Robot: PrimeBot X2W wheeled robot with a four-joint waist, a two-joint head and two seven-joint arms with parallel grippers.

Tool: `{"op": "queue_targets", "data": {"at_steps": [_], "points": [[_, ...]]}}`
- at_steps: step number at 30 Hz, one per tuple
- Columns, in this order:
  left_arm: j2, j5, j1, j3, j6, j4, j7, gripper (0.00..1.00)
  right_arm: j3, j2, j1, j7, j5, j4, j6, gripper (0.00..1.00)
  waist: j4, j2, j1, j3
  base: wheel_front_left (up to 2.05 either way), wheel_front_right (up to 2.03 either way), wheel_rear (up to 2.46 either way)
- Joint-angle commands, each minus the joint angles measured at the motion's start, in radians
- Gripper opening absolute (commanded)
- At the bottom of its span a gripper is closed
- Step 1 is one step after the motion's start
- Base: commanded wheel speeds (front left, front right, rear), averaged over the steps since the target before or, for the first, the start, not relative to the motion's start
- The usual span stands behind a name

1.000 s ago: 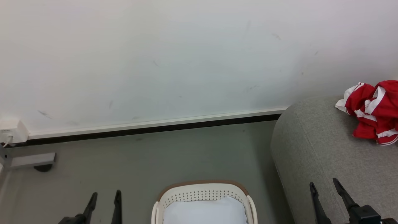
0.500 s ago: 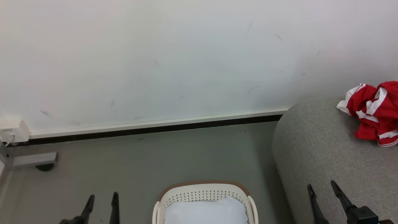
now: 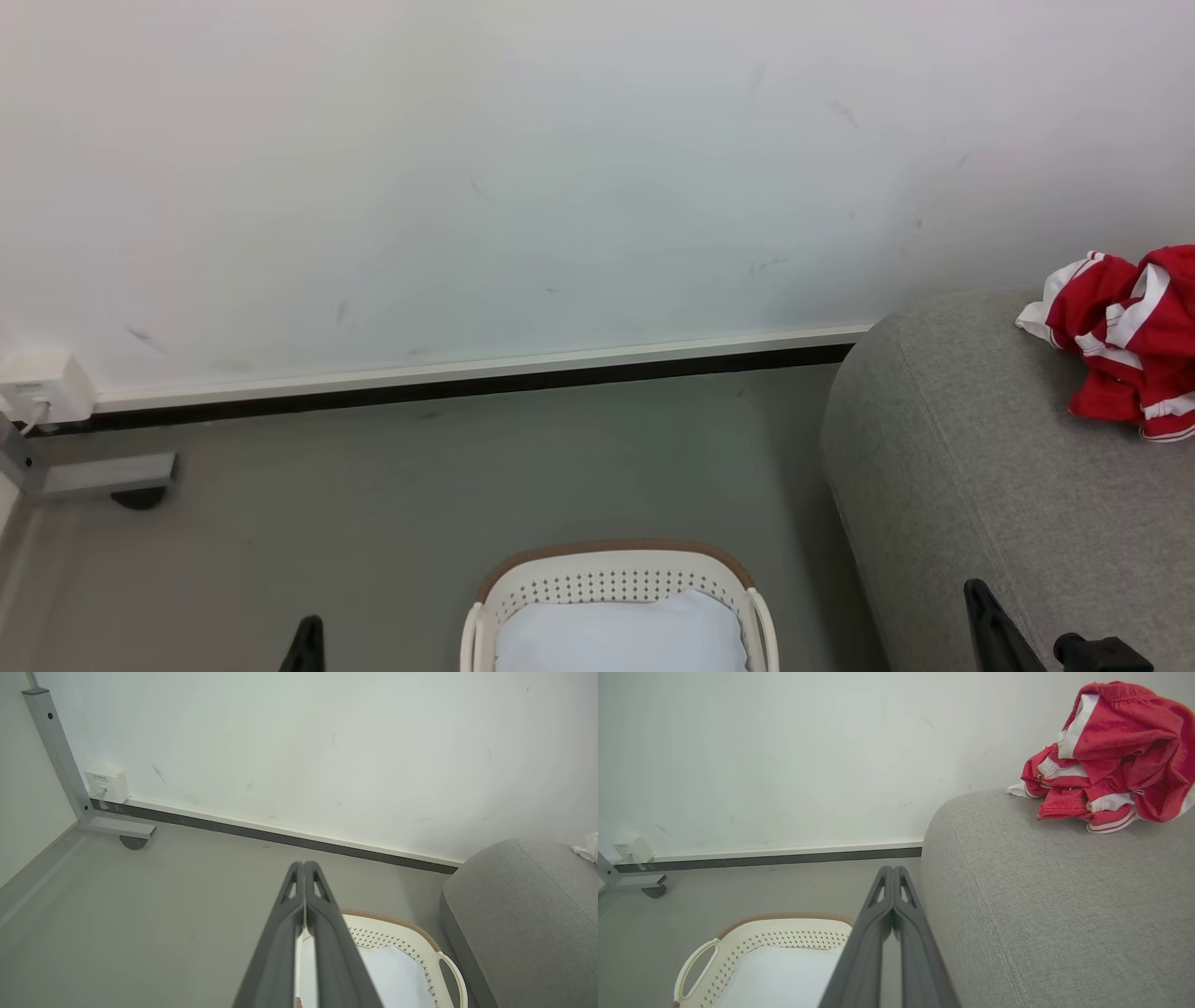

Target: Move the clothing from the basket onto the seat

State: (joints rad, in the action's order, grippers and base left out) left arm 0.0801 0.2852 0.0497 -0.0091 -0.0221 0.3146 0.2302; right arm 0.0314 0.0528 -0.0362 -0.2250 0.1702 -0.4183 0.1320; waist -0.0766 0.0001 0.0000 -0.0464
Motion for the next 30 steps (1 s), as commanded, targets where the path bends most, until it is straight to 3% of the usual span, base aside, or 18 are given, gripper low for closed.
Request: {"op": "queue_targets", "data": {"at_steps": [1, 30], "points": [[0.004, 0.063, -0.026, 0.011, -0.008, -0.016, -0.013, 0.0, -0.01, 0.002, -0.023, 0.013, 0.068, 0.024, 0.0, 0.0, 0.001, -0.0001, 0.0, 0.001, 0.0, 0.0, 0.0], [-0.008, 0.509, -0.075, 0.047, -0.044, -0.04, -0.126, 0.0, -0.055, 0.001, -0.043, 0.124, 0.553, 0.082, -0.001, 0.0, 0.019, -0.0001, 0.0, 0.012, 0.0, 0.0, 0.0]]}}
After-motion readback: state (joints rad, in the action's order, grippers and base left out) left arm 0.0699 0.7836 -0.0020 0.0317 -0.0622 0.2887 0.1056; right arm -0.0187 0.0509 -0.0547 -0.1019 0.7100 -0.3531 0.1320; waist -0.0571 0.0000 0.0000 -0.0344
